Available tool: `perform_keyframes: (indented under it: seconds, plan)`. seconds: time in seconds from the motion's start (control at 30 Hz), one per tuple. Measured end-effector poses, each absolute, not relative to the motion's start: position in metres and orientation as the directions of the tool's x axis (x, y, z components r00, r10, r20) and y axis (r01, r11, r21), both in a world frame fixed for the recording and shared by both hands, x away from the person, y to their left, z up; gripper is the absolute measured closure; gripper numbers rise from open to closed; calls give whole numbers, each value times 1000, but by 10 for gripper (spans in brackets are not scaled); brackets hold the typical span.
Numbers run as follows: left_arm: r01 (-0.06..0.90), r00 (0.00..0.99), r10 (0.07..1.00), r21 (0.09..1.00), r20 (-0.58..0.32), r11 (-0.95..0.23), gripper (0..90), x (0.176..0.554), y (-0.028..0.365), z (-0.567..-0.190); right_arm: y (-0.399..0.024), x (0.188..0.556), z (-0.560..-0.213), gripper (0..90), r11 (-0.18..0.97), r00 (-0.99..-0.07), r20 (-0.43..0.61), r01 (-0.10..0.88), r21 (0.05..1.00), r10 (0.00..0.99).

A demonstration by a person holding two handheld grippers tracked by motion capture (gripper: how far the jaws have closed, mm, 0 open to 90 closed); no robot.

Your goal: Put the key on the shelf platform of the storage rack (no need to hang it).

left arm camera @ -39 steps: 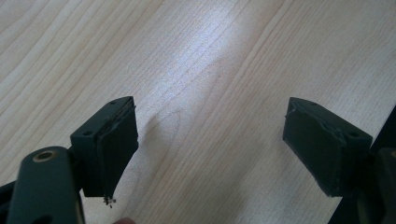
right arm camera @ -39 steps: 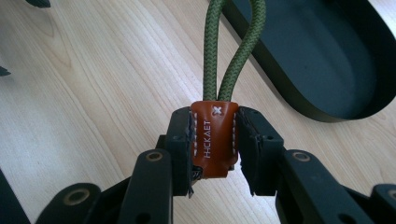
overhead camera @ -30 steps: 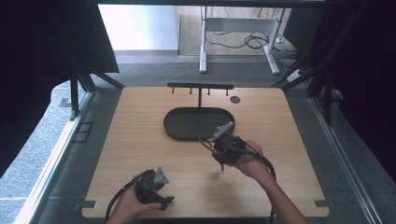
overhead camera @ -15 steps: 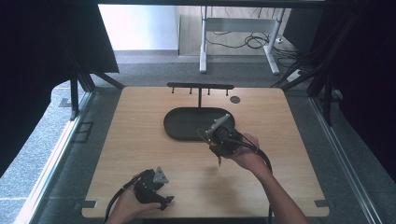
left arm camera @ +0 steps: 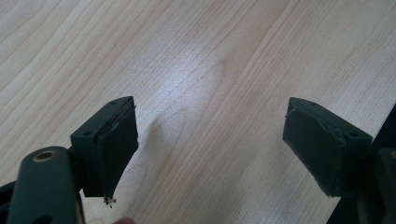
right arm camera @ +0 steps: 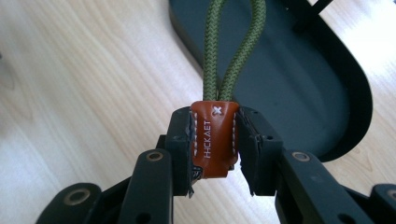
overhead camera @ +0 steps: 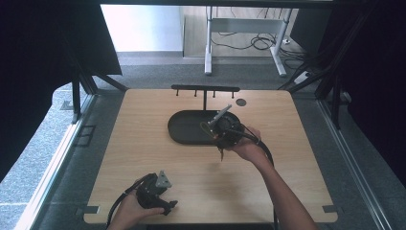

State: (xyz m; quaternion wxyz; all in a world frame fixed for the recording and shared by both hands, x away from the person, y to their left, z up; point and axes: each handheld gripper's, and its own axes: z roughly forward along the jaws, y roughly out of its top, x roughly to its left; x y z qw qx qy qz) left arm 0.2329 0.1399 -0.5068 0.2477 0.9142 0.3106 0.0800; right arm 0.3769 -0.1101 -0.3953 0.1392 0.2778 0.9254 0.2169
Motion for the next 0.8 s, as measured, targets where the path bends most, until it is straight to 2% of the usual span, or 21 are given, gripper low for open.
perform_keyframes:
  seconds: [0.47, 0.8]
  plan:
    - [535, 788, 615, 507, -11, -676, 186, 233, 142, -506, -106, 416, -393, 677, 728, -786, -128, 480, 490, 605]
    - [528, 795, 607, 505, -11, -683, 186, 233, 141, -506, -110, 454, -391, 677, 672, -749, -103, 514, 533, 655]
